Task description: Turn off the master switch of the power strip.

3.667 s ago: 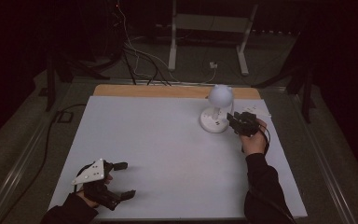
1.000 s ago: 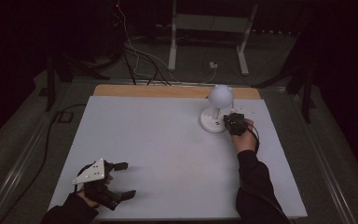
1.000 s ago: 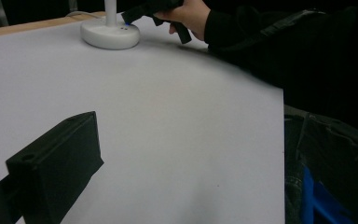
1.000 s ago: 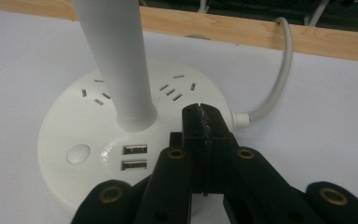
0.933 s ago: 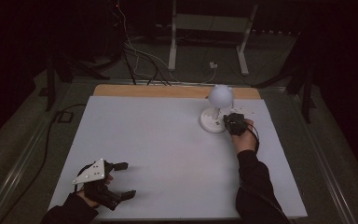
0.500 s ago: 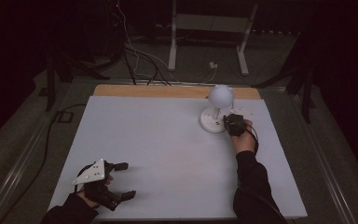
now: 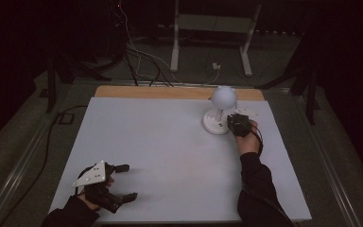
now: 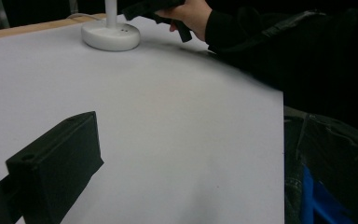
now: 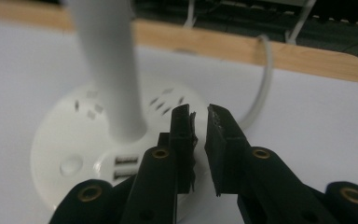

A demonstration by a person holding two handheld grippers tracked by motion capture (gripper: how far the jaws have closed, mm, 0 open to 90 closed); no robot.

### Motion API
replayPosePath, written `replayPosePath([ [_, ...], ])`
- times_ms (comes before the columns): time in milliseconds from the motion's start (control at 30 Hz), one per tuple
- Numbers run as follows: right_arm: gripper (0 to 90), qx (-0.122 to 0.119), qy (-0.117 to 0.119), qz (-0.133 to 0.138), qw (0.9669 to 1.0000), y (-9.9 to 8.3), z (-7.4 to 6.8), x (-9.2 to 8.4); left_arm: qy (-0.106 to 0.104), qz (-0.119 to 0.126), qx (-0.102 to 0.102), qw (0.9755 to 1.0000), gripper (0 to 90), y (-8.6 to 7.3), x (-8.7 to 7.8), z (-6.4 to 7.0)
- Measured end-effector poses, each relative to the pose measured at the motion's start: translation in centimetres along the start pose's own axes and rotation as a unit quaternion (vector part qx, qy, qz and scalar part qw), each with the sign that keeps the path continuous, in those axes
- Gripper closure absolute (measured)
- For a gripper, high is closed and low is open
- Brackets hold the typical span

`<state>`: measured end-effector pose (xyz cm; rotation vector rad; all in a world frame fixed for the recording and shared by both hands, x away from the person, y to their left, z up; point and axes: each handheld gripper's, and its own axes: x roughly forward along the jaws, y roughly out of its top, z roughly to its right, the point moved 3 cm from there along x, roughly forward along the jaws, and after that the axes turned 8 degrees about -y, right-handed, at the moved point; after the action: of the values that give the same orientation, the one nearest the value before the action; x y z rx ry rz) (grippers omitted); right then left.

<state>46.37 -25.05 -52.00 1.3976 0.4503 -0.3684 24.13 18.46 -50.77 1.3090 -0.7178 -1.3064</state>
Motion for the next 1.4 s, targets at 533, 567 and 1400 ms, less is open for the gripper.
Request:
replayPosePath([
  [533,45.5,-0.012,0.032,0.020,0.9992,1.7,0.6,-1.9,-0.001,-0.002,0.002,1.0000,0.3,0.0,0.0,0.0],
  [567,45.5,-0.012,0.032,0.020,0.9992,1.7,0.6,-1.9,-0.001,-0.002,0.002,1.0000,0.4,0.0,0.0,0.0],
  [1400,0.4,-0.009,0.142,-0.039,0.9890,0.0,0.3,-4.6,-0.001,-0.002,0.001,1.0000,0.3,0.0,0.0,0.0],
])
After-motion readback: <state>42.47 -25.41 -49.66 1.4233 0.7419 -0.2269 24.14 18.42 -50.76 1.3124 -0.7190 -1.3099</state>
